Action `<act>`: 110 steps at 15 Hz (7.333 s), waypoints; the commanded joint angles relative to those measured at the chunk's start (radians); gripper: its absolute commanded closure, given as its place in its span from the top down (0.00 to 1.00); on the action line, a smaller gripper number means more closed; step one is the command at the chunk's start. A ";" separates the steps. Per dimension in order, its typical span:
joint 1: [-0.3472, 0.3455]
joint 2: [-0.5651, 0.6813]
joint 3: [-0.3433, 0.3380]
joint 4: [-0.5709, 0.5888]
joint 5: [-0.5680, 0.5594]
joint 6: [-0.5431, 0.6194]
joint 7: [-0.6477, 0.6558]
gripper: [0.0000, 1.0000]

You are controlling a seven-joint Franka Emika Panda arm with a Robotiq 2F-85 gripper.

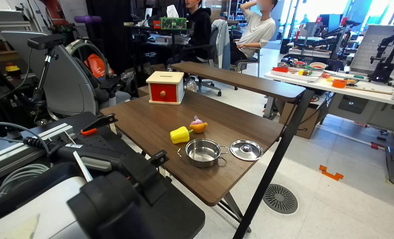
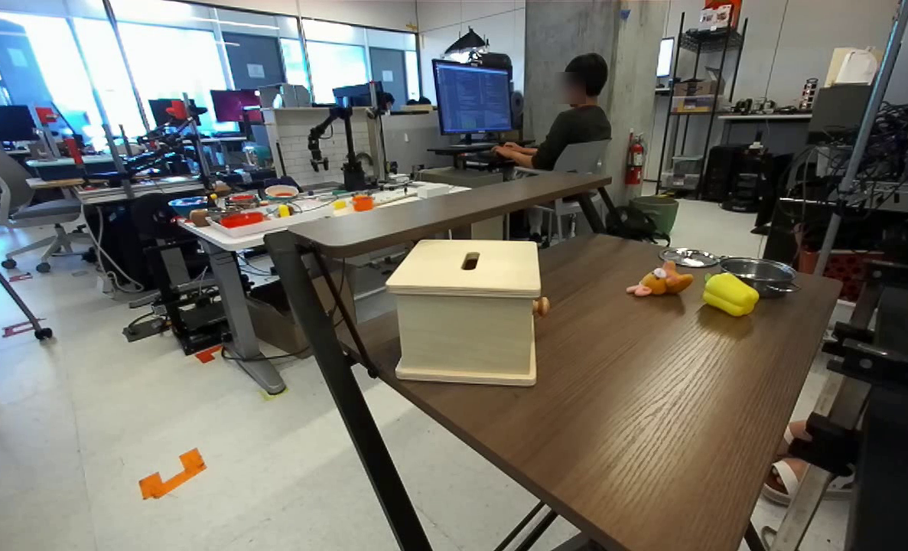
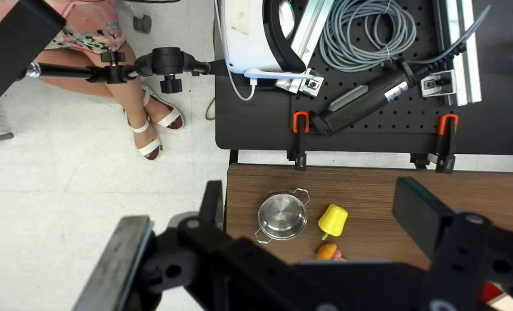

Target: Pick up the bear plush toy from the table and put it in the pot

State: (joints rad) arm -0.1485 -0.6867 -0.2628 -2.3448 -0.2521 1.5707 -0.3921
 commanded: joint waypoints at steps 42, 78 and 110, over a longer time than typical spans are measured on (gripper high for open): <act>-0.001 1.411 0.362 0.382 0.247 1.051 -0.086 0.58; -0.046 1.086 0.225 0.104 0.183 0.898 -0.047 0.04; -0.082 1.215 0.223 0.178 0.173 1.030 0.000 1.00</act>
State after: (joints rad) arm -0.2041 0.5701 -0.0556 -2.1472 -0.0932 2.5821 -0.3894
